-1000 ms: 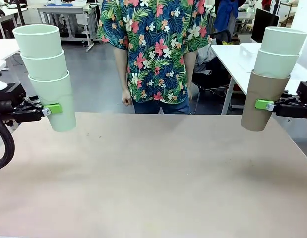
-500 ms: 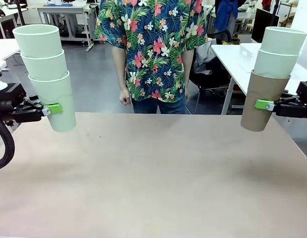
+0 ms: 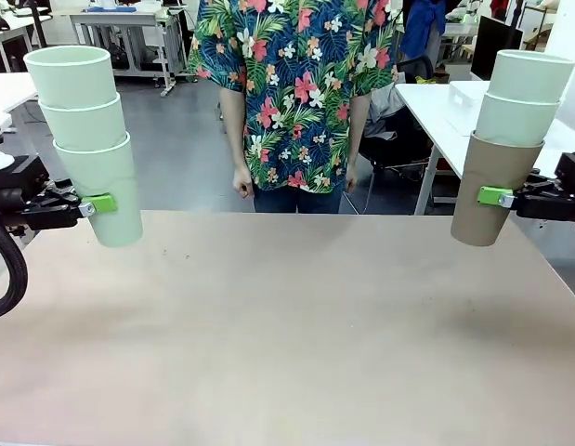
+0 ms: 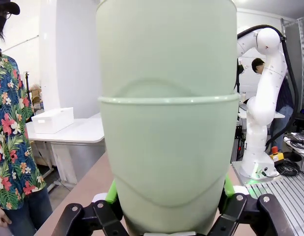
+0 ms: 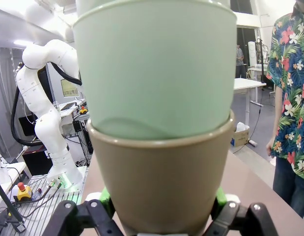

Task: Stack the cups and store them in the basket.
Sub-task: Place the stack of Reusable plastic cups into the Pantry Basket.

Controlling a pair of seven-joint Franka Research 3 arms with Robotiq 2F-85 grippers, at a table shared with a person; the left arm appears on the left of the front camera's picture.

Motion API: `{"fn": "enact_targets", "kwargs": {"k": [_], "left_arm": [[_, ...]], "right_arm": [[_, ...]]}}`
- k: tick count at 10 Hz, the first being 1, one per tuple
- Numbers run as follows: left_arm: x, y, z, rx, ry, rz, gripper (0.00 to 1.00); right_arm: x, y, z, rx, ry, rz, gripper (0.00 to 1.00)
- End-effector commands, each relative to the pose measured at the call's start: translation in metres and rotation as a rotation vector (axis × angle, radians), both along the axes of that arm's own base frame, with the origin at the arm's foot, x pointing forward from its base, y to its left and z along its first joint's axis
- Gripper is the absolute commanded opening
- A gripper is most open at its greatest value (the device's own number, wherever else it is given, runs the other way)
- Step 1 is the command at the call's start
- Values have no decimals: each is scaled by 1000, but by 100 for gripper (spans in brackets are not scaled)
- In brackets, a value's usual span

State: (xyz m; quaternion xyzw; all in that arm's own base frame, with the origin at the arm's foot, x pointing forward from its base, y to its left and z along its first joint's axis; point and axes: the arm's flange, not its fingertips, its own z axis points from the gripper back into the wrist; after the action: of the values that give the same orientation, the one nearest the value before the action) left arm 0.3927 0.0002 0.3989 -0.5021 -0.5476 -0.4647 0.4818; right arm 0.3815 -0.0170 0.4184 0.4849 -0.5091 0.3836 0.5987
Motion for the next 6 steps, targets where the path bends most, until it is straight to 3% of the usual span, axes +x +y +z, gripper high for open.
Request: {"fn": "enact_targets", "kwargs": {"k": [1, 6], "left_arm": [[-1, -1, 4, -4, -12, 0, 86], [-1, -1, 4, -4, -12, 0, 86]], "right_arm": [[-1, 0, 2, -3, -6, 2, 86], [-1, 0, 2, -3, -6, 2, 86]]}}
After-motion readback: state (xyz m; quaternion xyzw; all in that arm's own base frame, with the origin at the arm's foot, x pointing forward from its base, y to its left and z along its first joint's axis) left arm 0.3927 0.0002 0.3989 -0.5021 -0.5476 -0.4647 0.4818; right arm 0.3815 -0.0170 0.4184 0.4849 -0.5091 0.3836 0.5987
